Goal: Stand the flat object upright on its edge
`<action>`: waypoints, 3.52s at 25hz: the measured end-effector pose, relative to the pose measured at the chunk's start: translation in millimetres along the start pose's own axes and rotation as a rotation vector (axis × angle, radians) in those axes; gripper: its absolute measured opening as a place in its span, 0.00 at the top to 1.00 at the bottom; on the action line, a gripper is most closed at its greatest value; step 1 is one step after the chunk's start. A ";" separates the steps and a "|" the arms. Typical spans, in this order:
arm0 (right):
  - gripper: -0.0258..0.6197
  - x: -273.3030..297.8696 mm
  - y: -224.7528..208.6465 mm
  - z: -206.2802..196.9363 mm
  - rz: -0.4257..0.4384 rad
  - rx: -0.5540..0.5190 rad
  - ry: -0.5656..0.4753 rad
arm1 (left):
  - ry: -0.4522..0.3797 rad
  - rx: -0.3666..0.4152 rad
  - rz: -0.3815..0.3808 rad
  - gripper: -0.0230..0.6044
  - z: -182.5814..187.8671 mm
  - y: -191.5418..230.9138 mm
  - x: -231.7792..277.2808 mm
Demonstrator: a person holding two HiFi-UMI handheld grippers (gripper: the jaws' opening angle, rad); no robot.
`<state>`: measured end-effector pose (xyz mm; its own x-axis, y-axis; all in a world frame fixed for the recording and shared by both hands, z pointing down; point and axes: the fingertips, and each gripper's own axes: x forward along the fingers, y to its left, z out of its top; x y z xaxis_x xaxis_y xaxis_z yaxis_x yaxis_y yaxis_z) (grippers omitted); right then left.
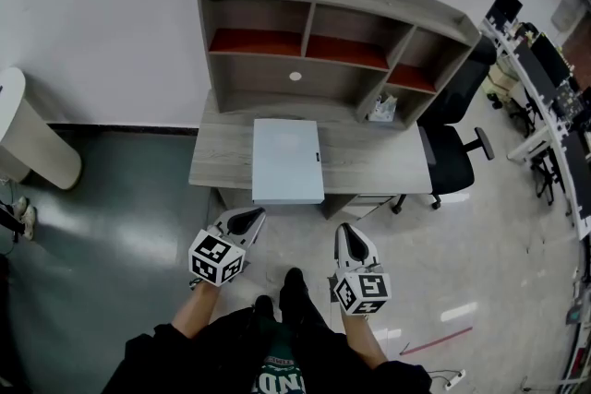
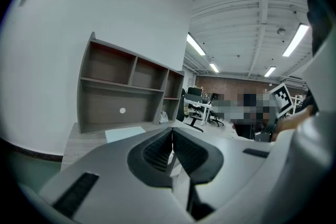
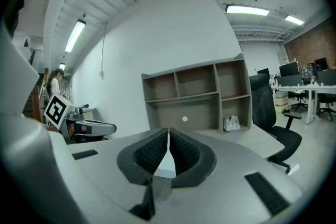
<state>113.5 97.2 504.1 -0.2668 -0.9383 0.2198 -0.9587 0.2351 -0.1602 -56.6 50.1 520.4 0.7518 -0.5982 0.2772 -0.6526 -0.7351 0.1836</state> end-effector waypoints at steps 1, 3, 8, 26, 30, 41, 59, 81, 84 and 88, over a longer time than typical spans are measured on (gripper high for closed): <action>0.91 6.4 -4.4 -0.7 -0.001 0.002 0.003 | 0.001 -0.002 0.000 0.94 0.6 4.8 6.5; 0.91 22.2 -15.5 -2.9 -0.002 0.009 0.008 | 0.004 -0.005 0.003 0.94 1.6 15.7 22.4; 0.91 79.9 -48.9 4.2 0.007 0.025 0.004 | -0.006 0.009 -0.025 0.94 16.0 40.5 70.6; 0.90 259.0 -115.8 46.7 0.178 0.001 0.071 | -0.005 -0.061 0.069 0.94 70.0 146.5 201.8; 0.90 278.0 -115.9 38.3 0.208 0.003 0.119 | 0.008 -0.082 0.078 0.94 66.5 160.4 209.1; 0.90 317.4 -106.9 11.8 0.204 0.042 0.224 | 0.054 -0.135 0.020 0.93 54.0 194.4 221.0; 0.58 353.7 -123.3 -103.5 0.288 0.259 0.604 | 0.241 -0.375 0.107 0.42 -31.6 247.4 232.9; 0.57 359.8 -137.8 -199.1 0.317 0.511 0.901 | 0.513 -0.721 0.058 0.39 -170.3 252.6 230.5; 0.57 357.8 -137.5 -205.9 0.323 0.532 0.919 | 0.544 -0.728 0.041 0.39 -176.5 248.6 231.7; 0.57 355.7 -134.0 -209.6 0.347 0.612 0.928 | 0.570 -0.737 0.032 0.39 -181.4 249.3 231.5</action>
<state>126.4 -215.0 805.5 -0.7182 -0.2417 0.6525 -0.6799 0.0441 -0.7320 -62.3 -213.8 801.4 0.7000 -0.2243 0.6780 -0.7142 -0.2162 0.6657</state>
